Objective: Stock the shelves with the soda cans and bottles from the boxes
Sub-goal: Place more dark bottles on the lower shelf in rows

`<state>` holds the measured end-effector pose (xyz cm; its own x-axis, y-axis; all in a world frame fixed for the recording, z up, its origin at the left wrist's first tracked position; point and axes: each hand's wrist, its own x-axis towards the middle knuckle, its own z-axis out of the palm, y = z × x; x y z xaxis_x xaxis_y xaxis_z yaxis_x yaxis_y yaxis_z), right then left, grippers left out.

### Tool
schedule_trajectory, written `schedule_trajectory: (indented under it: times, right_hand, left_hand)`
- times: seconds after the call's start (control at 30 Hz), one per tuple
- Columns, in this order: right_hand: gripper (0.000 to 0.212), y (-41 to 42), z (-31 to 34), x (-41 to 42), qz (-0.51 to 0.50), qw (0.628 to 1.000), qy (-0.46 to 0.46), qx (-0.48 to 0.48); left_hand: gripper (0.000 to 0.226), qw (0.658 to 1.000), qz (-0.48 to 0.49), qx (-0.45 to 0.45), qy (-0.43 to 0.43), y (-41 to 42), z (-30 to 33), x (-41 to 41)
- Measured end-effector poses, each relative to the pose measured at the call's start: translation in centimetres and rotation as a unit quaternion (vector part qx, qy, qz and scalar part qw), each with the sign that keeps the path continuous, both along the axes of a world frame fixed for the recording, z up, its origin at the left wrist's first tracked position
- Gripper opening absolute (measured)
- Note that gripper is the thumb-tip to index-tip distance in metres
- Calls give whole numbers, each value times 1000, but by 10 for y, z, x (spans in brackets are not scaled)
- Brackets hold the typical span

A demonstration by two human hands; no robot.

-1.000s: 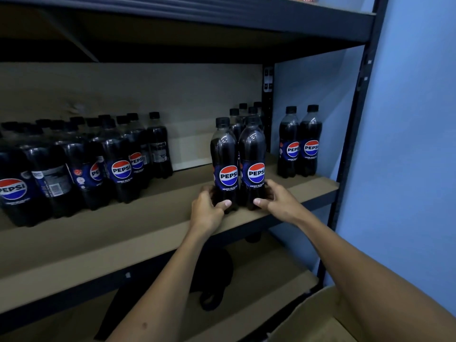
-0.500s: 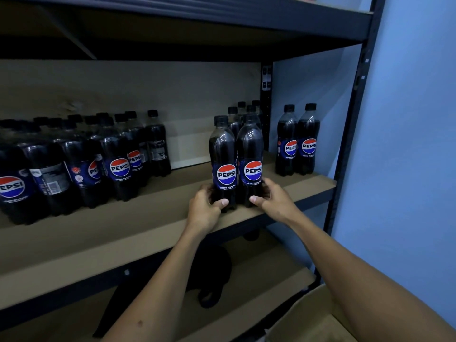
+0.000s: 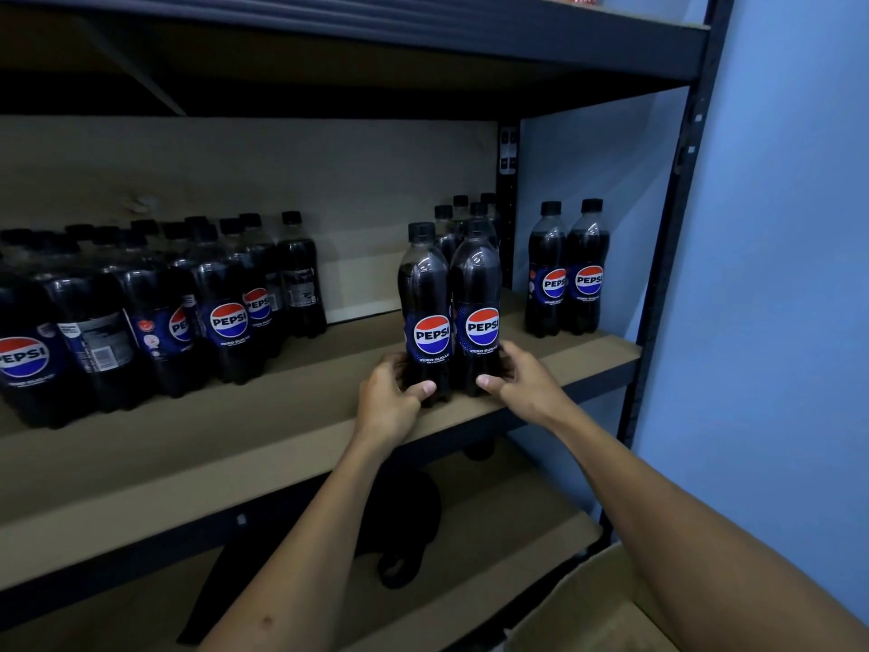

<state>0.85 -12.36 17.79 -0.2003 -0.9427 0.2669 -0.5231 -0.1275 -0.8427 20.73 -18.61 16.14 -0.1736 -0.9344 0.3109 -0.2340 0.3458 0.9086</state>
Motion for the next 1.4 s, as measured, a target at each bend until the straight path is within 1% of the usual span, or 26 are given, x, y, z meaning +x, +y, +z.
schedule_trajectory:
  times: [0.37,0.5,0.57,0.67,0.7,0.8,0.9,0.97,1.07,1.17,1.23,1.33,1.37,1.4]
  right_hand:
    - [62,1,-3,3,2,1000,16,-3]
    - [53,2,-2,4,-8,1000,13,-7]
    - [50,4,-2,6,-20,1000,-6,-10]
    - [54,6,-6,17,-85,996,-20,-29]
    - [56,7,-9,22,-111,993,-15,-44]
    - [53,18,-12,42,-183,980,0,-77]
    - [38,35,-11,66,-210,970,25,-117]
    - [28,44,-10,84,-195,971,41,-136]
    - [19,49,-9,111,-133,980,68,-133]
    - [18,47,-4,142,-74,984,107,-122]
    - [20,38,-1,162,-36,989,115,-90]
    - [26,17,7,192,24,995,95,-6]
    - [26,9,9,201,32,997,68,16]
    - [26,0,11,209,41,998,21,35]
  left_hand:
    - [53,1000,11,-1,-21,5,4,0]
    - [52,1000,13,-1,-28,13,9,1]
    - [58,999,-1,6,-41,19,12,3]
    - [80,998,-21,18,-52,16,8,10]
    - [83,998,-23,21,-53,12,4,13]
    - [78,997,-11,25,-66,17,5,23]
    - [67,994,13,9,-104,25,9,40]
    - [60,992,33,5,-125,26,10,55]
    - [54,988,65,11,-136,30,14,84]
    - [54,985,92,26,-144,32,18,118]
    - [55,981,114,44,-152,31,22,143]
    - [52,975,154,59,-148,27,21,182]
    - [52,973,169,60,-142,26,20,195]
    - [52,971,186,64,-135,23,19,207]
